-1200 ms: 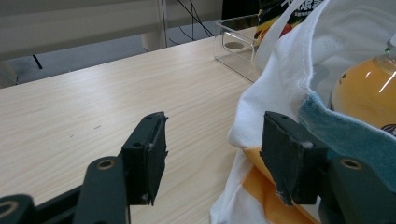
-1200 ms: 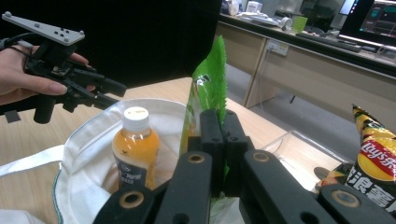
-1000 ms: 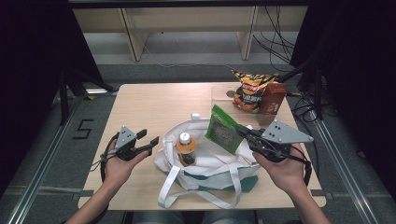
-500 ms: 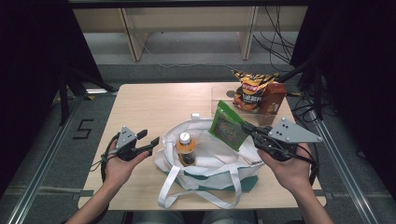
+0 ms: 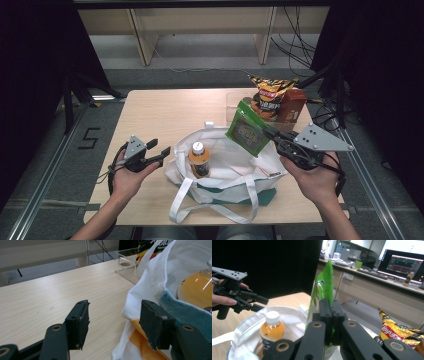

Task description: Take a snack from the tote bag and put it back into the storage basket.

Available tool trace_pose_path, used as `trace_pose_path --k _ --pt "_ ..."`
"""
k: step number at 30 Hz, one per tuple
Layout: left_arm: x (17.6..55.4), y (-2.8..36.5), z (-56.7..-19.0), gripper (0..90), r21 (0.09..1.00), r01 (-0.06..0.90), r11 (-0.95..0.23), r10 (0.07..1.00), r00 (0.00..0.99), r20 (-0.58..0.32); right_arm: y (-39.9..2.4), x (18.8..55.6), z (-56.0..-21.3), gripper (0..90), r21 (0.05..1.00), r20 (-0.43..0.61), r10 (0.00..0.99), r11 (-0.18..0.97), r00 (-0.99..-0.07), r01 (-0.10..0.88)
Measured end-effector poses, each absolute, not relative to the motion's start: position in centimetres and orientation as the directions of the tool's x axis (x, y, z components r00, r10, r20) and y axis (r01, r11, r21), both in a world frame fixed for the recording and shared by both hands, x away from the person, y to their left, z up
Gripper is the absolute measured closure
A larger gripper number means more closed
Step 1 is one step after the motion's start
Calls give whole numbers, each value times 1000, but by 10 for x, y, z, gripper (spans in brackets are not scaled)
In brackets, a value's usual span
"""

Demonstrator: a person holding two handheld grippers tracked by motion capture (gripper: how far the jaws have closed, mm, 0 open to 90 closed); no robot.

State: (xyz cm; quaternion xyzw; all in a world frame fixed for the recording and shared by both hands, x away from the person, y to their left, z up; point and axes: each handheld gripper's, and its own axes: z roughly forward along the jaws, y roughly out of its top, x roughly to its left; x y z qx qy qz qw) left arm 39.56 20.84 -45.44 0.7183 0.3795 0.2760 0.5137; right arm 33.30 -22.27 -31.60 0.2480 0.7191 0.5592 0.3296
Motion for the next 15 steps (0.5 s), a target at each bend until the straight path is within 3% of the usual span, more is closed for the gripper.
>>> trace_pose_path --k 15 --pt "395 208 -454 402 948 265 -178 832 555 0 -229 332 -306 900 972 -195 746 235 -637 -22"
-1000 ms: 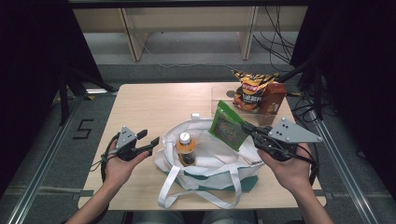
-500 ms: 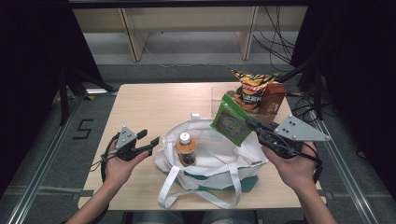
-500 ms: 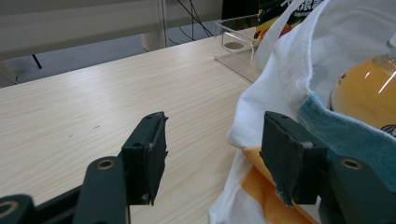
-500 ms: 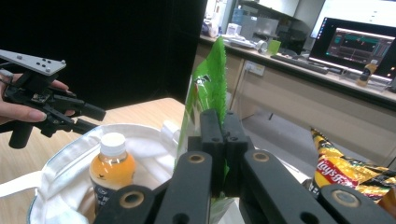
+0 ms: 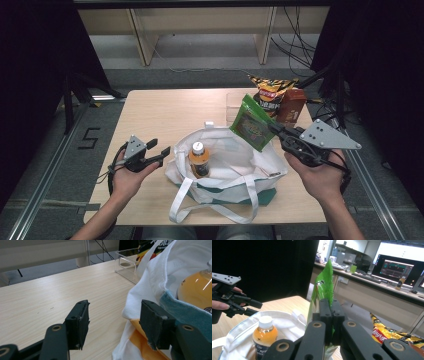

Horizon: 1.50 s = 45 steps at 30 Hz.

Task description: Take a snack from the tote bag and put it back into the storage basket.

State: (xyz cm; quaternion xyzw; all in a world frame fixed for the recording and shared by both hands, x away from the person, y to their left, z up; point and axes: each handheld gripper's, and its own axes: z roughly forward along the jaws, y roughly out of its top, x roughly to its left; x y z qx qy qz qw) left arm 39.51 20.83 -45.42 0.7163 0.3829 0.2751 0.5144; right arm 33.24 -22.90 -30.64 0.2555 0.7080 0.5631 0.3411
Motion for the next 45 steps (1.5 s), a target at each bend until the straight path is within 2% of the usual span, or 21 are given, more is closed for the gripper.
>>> trace_pose_path --k 8,9,10,45 --pt "396 209 -454 402 948 262 -183 830 558 6 -232 332 -304 900 973 -194 753 230 -628 -25" --pt "396 209 -454 402 947 261 -185 829 558 8 -234 334 -303 900 965 -239 746 253 -621 -67" --pt "396 209 -454 402 947 261 -187 829 560 9 -233 332 -303 900 974 -192 756 225 -626 -27" --pt "397 210 -454 402 951 255 -177 829 559 4 -246 335 -283 900 974 -225 795 207 -563 -98"
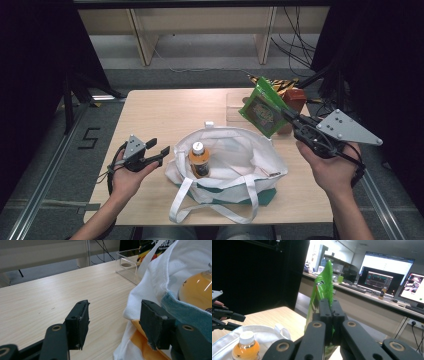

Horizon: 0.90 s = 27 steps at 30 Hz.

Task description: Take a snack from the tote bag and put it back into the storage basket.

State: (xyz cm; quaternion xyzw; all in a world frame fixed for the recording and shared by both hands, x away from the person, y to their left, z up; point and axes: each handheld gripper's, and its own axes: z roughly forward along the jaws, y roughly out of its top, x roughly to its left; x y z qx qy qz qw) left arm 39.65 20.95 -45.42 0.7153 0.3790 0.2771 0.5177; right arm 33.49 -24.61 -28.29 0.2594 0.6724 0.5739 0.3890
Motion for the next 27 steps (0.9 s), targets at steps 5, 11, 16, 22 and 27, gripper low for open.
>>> trace_pose_path --k 5,11,16,22,27 --pt "397 209 -454 402 951 255 -176 829 559 3 -248 336 -280 900 974 -225 800 207 -557 -97" --pt "397 210 -454 402 952 252 -175 829 559 4 -251 339 -278 900 973 -228 805 207 -548 -101" --pt "396 209 -454 402 948 266 -175 834 552 -1 -253 341 -277 900 970 -244 812 216 -530 -115" --pt "396 209 -454 402 948 266 -175 834 552 -1 -254 343 -275 900 970 -241 819 213 -521 -114" --pt "396 209 -454 402 948 266 -173 834 552 -3 -254 348 -276 900 974 -224 823 203 -523 -98"
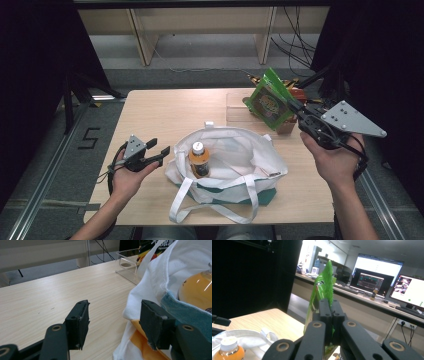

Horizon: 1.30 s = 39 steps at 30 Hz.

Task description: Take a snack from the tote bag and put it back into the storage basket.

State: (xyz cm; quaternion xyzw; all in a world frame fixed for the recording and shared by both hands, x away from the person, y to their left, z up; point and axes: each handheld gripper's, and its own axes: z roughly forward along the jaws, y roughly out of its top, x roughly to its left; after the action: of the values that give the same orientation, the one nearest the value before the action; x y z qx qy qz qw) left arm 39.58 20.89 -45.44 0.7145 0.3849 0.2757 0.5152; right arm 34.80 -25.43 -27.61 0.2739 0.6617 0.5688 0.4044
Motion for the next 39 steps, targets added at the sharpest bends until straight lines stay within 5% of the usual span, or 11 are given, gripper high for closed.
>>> trace_pose_path --k 39 --pt "396 212 -454 402 950 265 -168 836 549 -5 -260 383 -289 900 977 -203 851 207 -485 -45"
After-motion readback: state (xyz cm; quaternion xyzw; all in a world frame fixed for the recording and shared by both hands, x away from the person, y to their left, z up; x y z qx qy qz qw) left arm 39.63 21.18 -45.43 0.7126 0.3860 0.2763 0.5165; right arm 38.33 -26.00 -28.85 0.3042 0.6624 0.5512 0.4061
